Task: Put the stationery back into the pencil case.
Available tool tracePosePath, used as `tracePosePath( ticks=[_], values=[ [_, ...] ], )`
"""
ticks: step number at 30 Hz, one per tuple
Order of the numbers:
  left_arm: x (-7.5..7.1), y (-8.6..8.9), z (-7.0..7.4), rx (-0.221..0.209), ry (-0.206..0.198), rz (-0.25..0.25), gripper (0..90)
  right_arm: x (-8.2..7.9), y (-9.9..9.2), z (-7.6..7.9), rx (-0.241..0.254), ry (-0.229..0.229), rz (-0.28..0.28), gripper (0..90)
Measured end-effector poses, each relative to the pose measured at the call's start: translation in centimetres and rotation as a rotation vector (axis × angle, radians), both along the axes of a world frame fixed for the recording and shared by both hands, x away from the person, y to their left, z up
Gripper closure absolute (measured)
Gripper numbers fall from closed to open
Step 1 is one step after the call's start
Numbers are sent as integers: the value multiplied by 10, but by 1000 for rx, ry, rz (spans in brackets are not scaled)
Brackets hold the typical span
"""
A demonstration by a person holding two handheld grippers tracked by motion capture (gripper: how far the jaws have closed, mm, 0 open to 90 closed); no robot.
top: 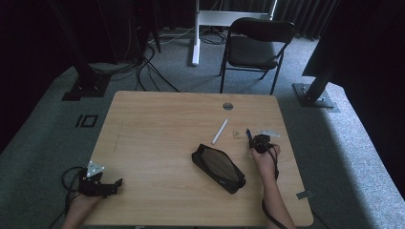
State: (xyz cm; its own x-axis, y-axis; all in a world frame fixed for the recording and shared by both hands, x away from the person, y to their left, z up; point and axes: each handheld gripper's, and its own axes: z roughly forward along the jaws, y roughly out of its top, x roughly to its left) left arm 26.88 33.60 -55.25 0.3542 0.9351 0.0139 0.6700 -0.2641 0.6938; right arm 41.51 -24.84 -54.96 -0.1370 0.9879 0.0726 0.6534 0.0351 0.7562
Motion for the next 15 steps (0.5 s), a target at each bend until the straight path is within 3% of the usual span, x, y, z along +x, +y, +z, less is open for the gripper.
tracePosePath(
  ticks=[15],
  values=[
    [0, 0, 0, -1, 0, 0, 2, -7, -7, 19, 44, -26, 4, 794]
  ],
)
